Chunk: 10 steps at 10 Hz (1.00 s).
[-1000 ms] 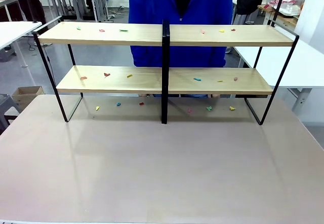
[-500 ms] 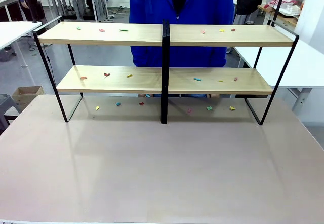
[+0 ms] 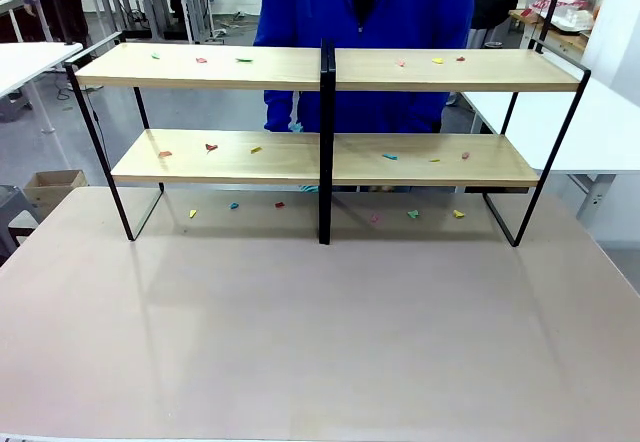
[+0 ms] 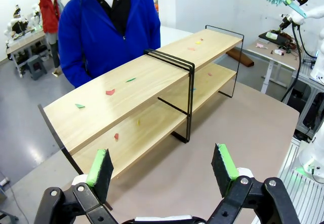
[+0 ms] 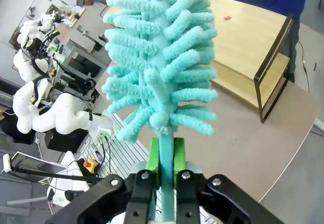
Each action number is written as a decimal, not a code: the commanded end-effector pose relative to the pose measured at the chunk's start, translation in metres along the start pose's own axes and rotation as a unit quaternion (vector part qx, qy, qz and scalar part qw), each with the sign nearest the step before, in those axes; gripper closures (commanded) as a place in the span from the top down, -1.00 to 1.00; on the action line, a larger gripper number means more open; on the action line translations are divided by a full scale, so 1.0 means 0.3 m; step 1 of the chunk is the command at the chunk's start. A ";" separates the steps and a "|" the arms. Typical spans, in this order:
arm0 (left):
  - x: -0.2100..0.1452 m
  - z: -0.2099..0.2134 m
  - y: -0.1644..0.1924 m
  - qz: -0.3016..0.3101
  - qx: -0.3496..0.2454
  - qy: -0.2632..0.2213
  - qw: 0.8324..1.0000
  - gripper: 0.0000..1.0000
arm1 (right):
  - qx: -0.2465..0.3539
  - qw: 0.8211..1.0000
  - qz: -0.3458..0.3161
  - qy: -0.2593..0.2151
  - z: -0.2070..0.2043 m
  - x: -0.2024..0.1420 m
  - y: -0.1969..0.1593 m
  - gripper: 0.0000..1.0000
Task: Clean the shelves.
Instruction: Clean a randomly selected level of the Shelf with the Duster.
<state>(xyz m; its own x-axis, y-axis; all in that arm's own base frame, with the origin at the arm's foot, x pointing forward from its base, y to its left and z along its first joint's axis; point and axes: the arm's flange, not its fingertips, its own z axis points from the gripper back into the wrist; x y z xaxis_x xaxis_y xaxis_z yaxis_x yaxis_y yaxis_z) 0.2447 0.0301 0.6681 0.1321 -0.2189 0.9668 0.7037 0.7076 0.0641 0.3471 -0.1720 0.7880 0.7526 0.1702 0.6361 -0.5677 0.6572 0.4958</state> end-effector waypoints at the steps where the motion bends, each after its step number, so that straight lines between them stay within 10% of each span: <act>1: -0.003 -0.006 -0.002 0.002 0.003 0.002 1.000 1.00 | 0.000 1.000 -0.010 -0.009 -0.005 -0.004 0.015 -1.00; 4: -0.003 -0.006 -0.002 0.002 0.003 0.002 1.000 1.00 | 0.000 1.000 0.000 0.000 0.000 0.000 0.000 -0.75; 6: -0.003 -0.006 -0.002 0.002 0.003 0.002 1.000 1.00 | -0.013 0.980 0.111 0.162 -0.070 -0.128 0.188 -0.75; 10: -0.003 -0.006 -0.002 0.002 0.003 0.002 1.000 1.00 | -0.022 0.826 0.254 0.503 -0.236 -0.332 0.328 -0.75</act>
<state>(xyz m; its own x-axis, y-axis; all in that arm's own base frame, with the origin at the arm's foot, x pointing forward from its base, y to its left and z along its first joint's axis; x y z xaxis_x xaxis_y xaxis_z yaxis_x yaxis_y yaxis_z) 0.2448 0.0301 0.6682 0.1321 -0.2189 0.9668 0.7037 0.7076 0.0641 0.2403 -0.0703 0.7409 0.5611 0.8181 0.1256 -0.7873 0.4807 0.3861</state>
